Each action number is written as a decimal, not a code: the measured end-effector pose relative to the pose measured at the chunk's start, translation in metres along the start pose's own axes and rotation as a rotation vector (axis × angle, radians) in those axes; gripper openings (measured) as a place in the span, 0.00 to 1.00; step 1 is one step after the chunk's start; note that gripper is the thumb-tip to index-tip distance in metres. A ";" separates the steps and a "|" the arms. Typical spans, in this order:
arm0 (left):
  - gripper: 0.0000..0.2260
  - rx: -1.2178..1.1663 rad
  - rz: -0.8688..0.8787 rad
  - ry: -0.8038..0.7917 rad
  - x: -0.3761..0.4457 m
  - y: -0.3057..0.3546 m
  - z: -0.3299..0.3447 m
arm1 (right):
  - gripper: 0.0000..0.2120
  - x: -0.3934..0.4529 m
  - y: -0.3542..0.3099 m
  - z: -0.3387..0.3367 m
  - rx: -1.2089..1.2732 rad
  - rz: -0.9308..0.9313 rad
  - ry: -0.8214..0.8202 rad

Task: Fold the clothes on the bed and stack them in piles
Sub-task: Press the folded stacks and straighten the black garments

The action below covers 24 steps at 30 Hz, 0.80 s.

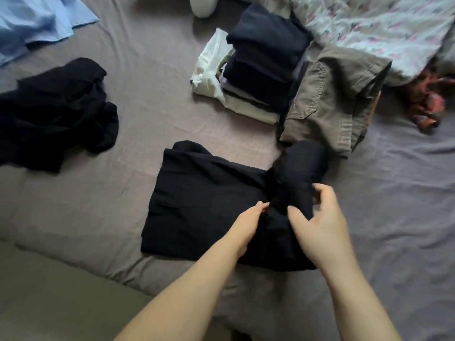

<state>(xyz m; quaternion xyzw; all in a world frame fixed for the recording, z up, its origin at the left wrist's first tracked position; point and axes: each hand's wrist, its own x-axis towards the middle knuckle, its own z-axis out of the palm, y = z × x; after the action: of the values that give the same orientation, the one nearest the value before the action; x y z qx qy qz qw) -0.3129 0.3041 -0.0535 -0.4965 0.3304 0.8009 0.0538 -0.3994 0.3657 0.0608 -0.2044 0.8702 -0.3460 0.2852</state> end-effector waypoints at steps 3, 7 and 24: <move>0.18 -0.182 -0.011 0.093 -0.014 0.000 -0.075 | 0.21 -0.013 -0.020 0.075 -0.124 -0.012 -0.091; 0.25 -0.130 -0.028 0.260 -0.024 0.001 -0.144 | 0.27 -0.017 -0.004 0.151 -0.293 0.160 -0.438; 0.33 0.133 0.102 -0.001 0.003 -0.014 -0.040 | 0.38 0.031 0.101 0.056 0.173 0.589 0.109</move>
<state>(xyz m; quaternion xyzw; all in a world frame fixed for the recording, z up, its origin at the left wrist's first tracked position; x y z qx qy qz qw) -0.2782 0.2910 -0.0741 -0.4738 0.4077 0.7793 0.0459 -0.4028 0.3895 -0.0559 0.1005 0.8734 -0.3315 0.3423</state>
